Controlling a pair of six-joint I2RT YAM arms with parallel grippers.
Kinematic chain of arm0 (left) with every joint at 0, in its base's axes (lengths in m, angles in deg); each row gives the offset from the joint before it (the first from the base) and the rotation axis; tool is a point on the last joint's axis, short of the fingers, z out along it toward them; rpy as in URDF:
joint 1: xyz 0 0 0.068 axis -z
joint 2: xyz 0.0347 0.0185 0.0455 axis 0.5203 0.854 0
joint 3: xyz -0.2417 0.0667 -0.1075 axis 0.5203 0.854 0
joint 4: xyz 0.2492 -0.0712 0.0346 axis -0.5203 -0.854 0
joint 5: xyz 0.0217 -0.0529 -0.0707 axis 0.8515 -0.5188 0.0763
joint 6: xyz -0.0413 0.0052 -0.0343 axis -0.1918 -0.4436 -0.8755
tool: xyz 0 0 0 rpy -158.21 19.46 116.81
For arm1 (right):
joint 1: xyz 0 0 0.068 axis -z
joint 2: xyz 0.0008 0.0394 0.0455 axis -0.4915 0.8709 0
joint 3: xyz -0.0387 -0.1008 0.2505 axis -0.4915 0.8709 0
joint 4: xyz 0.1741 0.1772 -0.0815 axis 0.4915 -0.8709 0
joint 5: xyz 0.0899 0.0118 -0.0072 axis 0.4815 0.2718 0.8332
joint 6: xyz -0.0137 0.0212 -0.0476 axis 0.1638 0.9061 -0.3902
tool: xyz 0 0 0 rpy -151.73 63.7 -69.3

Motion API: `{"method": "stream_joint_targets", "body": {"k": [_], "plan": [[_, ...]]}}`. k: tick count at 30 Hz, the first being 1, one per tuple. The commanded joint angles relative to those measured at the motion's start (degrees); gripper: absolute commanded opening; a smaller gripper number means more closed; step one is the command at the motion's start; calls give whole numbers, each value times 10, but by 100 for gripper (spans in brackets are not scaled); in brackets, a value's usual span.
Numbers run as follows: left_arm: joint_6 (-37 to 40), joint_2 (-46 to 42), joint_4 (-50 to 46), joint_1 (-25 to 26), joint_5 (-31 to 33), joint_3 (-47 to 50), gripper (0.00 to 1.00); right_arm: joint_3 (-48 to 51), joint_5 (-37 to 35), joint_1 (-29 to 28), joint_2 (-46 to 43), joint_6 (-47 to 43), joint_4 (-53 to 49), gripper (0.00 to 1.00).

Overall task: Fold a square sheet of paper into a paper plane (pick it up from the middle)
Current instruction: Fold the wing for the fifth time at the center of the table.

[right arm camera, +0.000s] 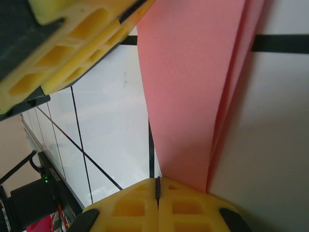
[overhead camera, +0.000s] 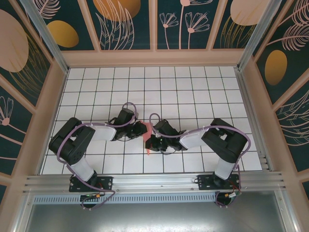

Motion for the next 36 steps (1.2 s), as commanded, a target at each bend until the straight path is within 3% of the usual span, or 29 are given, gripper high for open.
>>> {"method": "stream_joint_targets", "body": {"k": [1, 9, 15, 27, 36], "plan": [[33, -15, -51, -1, 65, -24, 23, 21, 2, -2, 18, -4, -29, 4], [28, -73, -34, -1, 18, -38, 35, 8, -4, 1, 12, -29, -60, 3], [20, -42, 11, -2, -4, -31, 36, 3, -2, 1, 16, -30, -64, 3], [27, 56, -7, -14, 84, -49, 33, 13, 4, 0, 13, -33, -81, 1], [49, 71, -30, -65, 80, -68, 32, 43, 31, 0, 7, -55, -81, 0]]}}
